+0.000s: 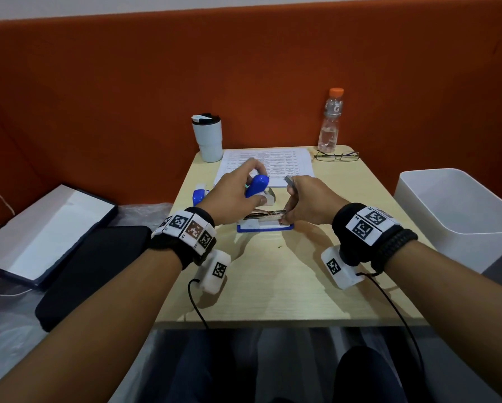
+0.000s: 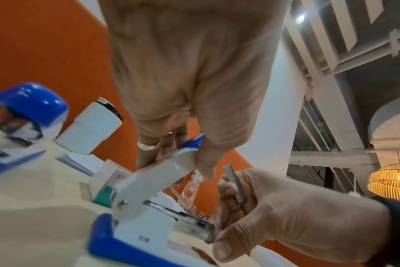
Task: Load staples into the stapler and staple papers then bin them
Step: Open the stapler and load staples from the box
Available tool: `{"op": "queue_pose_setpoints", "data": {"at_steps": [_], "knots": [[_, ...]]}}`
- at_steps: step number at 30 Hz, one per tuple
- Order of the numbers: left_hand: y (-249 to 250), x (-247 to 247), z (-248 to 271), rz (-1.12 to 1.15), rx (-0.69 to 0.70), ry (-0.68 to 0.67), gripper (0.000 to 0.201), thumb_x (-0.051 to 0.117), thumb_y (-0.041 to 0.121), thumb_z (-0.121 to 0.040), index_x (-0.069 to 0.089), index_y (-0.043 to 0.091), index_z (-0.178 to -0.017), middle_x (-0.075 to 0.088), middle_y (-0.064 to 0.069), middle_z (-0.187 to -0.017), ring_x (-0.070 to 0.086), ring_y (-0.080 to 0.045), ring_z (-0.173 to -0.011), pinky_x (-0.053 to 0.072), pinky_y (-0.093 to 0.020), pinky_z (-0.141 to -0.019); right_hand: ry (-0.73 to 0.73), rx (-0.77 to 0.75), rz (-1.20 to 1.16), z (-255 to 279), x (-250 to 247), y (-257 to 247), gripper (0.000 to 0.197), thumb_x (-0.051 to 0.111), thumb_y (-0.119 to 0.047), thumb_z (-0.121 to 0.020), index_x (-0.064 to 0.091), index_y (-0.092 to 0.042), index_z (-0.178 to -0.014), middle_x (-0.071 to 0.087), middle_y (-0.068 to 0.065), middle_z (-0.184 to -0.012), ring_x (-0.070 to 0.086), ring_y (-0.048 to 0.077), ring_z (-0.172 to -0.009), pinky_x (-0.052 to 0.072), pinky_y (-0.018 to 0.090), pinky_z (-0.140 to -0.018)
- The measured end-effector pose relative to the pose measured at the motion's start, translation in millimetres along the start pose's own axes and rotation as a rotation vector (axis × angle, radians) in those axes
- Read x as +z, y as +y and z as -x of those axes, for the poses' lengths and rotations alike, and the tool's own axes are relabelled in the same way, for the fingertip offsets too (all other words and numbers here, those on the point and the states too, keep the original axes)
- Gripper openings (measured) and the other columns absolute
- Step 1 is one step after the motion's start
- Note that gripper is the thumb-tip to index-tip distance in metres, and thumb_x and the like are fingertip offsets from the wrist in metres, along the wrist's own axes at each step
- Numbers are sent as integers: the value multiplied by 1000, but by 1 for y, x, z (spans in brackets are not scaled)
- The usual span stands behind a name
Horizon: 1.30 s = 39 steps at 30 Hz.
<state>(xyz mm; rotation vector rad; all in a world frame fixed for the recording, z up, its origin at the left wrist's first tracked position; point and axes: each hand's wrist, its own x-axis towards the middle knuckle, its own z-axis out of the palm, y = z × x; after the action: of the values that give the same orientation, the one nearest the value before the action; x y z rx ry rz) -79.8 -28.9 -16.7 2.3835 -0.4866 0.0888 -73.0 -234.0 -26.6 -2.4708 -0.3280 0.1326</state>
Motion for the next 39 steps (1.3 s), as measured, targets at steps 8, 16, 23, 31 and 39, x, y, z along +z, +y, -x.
{"op": "queue_pose_setpoints", "data": {"at_steps": [8,16,23,31,39], "knots": [[-12,-12,14,170,8,47,28,74,13,-94,54,31,-104,61,3,-114,65,-31,-107,58,-50,-90,-16,-15,7,2,0,-1,60,94,4,-68,39,-17,-82,77,-1,-68,79,10,-77,47,27,-63],[-26,-41,20,79,-32,83,35,89,18,-80,58,23,-95,70,2,-106,70,-16,-105,64,-36,-77,-18,-34,18,2,0,0,62,94,4,-68,37,-18,-80,74,-3,-66,79,9,-75,44,24,-60],[-33,-59,23,-4,-84,29,42,95,17,-71,58,16,-91,71,9,-107,69,-15,-108,58,-19,-65,-22,-61,58,0,-3,-1,62,95,4,-66,37,-16,-80,75,1,-67,78,7,-74,48,30,-63],[-36,-61,21,-208,-60,-44,40,96,31,-70,62,13,-80,74,12,-83,69,-13,-86,59,-31,-61,-62,-48,85,3,-13,5,61,94,4,-67,38,-16,-81,80,7,-76,79,6,-74,53,31,-66],[-19,-27,28,-835,-21,-362,46,70,34,-90,56,43,-133,68,9,-125,60,-18,-108,43,-34,-84,-58,-40,124,4,-18,7,62,95,4,-63,40,-17,-79,80,5,-75,80,16,-80,58,41,-74]]}}
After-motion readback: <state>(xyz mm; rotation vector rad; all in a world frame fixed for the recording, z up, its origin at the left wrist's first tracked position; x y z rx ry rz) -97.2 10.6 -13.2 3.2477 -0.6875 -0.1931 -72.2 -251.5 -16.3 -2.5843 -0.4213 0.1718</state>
